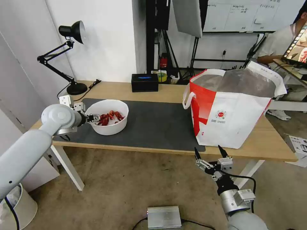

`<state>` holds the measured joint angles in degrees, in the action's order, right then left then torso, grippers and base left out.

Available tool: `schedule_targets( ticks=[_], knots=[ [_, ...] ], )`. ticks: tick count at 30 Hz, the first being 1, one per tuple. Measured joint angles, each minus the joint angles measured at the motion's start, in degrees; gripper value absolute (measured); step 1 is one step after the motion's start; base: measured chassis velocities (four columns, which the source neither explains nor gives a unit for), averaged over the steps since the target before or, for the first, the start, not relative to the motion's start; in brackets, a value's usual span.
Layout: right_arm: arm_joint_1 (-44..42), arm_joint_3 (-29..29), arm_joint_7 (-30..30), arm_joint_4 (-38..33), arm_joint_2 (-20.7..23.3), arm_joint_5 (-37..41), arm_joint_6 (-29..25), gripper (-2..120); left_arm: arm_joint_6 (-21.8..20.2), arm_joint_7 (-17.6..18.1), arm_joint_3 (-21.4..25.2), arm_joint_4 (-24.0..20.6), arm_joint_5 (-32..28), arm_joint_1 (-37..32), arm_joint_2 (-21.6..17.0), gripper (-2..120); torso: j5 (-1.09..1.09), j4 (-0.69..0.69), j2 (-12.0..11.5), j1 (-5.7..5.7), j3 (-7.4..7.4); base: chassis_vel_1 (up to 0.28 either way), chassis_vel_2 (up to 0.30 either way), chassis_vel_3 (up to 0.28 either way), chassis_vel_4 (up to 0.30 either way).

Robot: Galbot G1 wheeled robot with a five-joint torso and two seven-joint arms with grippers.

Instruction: Pick up the trash from the table and place it into the takeout bag.

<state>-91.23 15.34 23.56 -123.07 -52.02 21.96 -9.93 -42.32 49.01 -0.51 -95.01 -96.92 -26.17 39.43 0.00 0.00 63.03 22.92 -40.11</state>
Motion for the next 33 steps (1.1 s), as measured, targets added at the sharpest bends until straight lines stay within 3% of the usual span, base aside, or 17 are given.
schedule_targets(
  ticks=[3, 8, 11, 17, 24, 33],
  knots=[
    [0.0, 0.0, 0.0, 0.0, 0.0, 0.0, 0.0, 100, 0.0, 0.0, 0.0, -0.1, 0.0, 0.0, -0.4, 49, 0.0, 0.0, 0.0, 0.0, 0.0, 0.0, 0.0, 0.0, 0.0],
    [0.0, 0.0, 0.0, 0.0, 0.0, 0.0, 0.0, 100, 0.1, 0.0, 0.0, -0.5, -0.1, -0.1, -0.6, 35, 0.0, 0.0, 0.0, 0.0, 0.0, 0.0, 0.0, 0.0, 0.0],
    [0.0, 0.0, 0.0, 0.0, 0.0, 0.0, 0.0, 100, 0.1, 0.0, 0.0, -1.1, 0.0, -0.6, -0.6, 19, 0.0, 0.0, 0.0, 0.0, 0.0, 0.0, 0.0, 0.0, 0.0],
    [0.0, 0.0, 0.0, 0.0, 0.0, 0.0, 0.0, 100, 0.1, -0.1, 0.2, -1.8, 0.0, -1.1, -0.6, 0, 0.0, -0.01, 0.0, 0.0, 0.0, 0.0, 0.0, 0.0, 0.0],
    [0.0, 0.0, 0.0, 0.0, 0.0, 0.0, 0.0, 100, 0.2, -0.2, 2.1, -3.2, -0.6, -2.3, -0.9, 0, 0.0, 0.0, 0.0, 0.0, 0.0, 0.0, 0.0, 0.0, 0.0],
    [0.0, 0.0, 0.0, 0.0, 0.0, 0.0, 0.0, 100, 1.5, 0.0, 4.3, -8.9, -3.8, -2.1, -1.7, 0, 0.0, 0.0, 0.0, 0.0, 0.0, 0.0, 0.0, 0.0, 0.0]
  ],
)
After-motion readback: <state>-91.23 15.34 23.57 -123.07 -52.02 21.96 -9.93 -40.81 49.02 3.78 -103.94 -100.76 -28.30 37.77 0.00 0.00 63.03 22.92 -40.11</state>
